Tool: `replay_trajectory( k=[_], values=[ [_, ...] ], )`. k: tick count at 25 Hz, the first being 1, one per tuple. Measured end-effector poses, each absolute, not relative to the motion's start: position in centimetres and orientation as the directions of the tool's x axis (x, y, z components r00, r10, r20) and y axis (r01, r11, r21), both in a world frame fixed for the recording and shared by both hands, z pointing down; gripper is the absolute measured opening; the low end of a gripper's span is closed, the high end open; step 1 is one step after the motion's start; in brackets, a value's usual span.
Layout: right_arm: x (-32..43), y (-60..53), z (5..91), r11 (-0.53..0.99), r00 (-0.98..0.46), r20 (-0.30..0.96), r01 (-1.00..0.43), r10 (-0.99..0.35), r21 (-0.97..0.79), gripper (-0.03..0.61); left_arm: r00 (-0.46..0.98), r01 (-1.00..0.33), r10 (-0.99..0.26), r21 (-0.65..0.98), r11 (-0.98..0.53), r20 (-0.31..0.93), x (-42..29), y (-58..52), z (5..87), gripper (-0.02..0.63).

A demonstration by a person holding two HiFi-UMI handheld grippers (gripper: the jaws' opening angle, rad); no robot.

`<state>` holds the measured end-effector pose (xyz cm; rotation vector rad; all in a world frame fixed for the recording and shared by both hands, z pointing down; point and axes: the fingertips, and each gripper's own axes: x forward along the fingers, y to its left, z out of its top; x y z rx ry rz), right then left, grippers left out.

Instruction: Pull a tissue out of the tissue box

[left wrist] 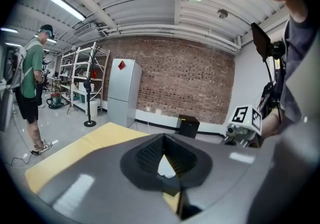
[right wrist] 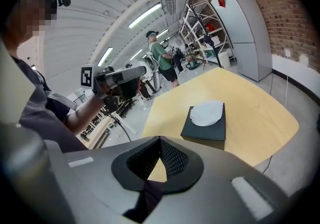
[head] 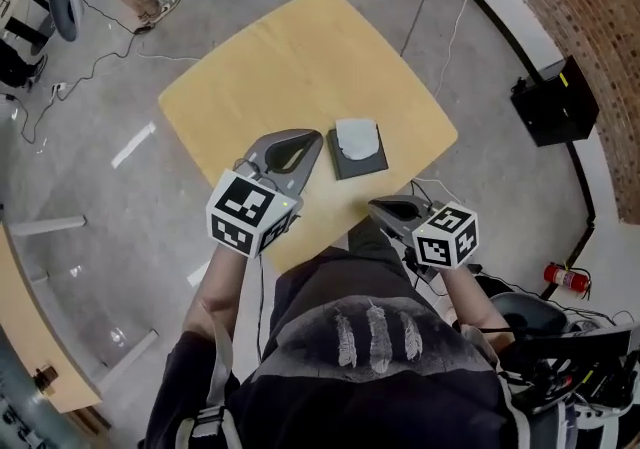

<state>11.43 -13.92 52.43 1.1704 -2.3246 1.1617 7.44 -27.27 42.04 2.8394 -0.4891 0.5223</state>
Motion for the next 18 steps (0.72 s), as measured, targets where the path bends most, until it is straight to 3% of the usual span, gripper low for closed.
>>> replay_trajectory(
  k=[10,16,18],
  values=[
    [15.9,-18.7,57.8,0.268,-0.470,0.705,-0.882,-0.531,-0.386,0.000,0.853,-0.318,-0.206,0.163,-0.934,0.479,10.0,-30.0,46.8,0.005],
    [16.3,-19.2,59.5,0.287,-0.464,0.736,-0.885,-0.493,-0.365,0.000,0.836,-0.279,-0.165,0.148,-0.949,0.523,12.4,-31.4,49.2,0.005],
    [16.4,-19.4,60.0,0.291,-0.460,0.743,-0.887,-0.485,-0.359,0.000,0.838,-0.271,-0.142,0.177,-0.946,0.527,13.1,-31.9,50.1,0.046]
  ],
)
